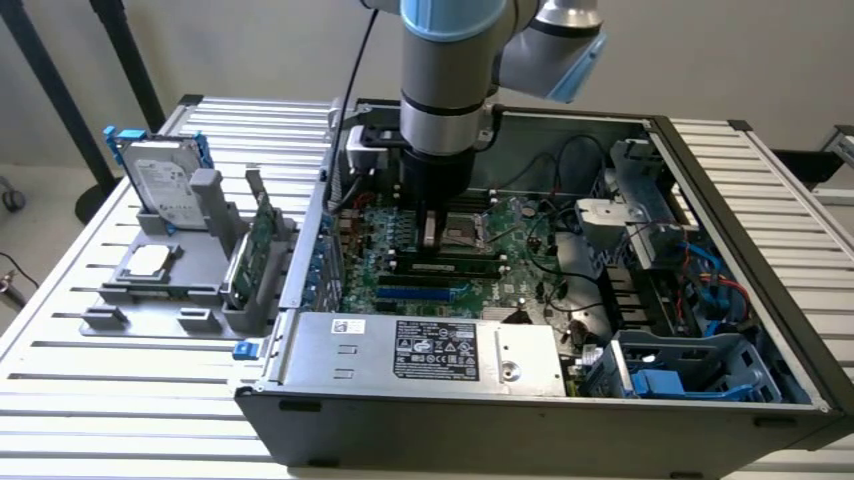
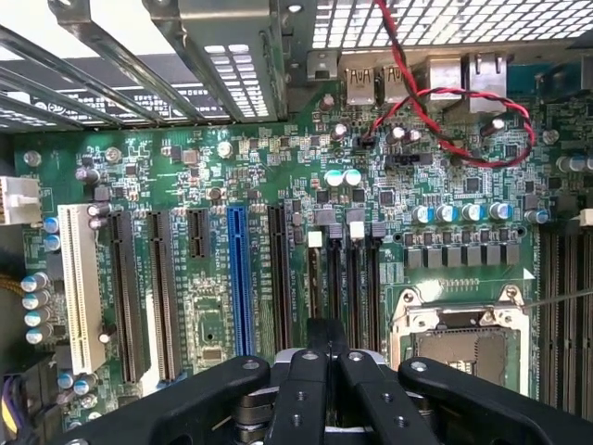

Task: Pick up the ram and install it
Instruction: 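Press down the ram until it locks into place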

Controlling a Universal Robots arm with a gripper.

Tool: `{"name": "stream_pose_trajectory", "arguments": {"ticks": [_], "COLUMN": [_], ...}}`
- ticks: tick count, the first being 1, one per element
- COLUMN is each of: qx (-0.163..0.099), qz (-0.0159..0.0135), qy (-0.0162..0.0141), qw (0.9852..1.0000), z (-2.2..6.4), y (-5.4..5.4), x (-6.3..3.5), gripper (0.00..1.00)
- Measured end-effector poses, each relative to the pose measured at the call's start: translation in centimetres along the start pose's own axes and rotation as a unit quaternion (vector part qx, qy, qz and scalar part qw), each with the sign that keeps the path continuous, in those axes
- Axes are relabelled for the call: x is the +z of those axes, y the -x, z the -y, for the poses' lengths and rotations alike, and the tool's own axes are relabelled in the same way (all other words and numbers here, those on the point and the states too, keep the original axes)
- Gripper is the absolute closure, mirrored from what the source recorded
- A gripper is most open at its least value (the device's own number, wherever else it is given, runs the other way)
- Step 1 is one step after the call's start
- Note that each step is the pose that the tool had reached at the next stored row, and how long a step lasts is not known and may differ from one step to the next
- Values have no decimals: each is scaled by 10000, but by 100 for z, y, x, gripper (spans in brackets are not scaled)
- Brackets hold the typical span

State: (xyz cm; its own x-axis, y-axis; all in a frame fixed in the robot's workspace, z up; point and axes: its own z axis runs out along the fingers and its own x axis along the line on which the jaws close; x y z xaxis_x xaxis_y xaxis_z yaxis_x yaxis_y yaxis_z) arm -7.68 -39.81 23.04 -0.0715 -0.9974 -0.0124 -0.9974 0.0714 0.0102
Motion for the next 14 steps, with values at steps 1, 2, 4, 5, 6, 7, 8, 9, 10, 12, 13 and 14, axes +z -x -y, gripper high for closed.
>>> {"name": "stream_pose_trajectory", "arguments": {"ticks": [1, 2, 4, 5, 6, 7, 8, 9, 10, 12, 13, 14], "qx": [-7, -13, -22, -26, -30, -35, -41, -46, -49, -50, -51, -52], "qz": [0, -1, -3, -2, -3, -5, -7, -6, -5, 10, 8, 1], "qy": [0, 0, 1, 1, 1, 1, 1, 0, 0, -6, -5, -3], "qw": [10000, 10000, 10000, 10000, 10000, 10000, 10000, 10000, 10000, 10000, 10000, 10000], "z": [-2, -3, -5, -6, -7, -9, -11, -12, -12, -11, -11, -7], "y": [0, -1, -1, -1, -1, -2, -3, -4, -3, 1, 1, 1], "x": [7, 10, 13, 17, 23, 31, 39, 46, 47, 15, -30, -79], "gripper": [89, 89, 89, 89, 89, 89, 89, 89, 89, 89, 89, 89]}}
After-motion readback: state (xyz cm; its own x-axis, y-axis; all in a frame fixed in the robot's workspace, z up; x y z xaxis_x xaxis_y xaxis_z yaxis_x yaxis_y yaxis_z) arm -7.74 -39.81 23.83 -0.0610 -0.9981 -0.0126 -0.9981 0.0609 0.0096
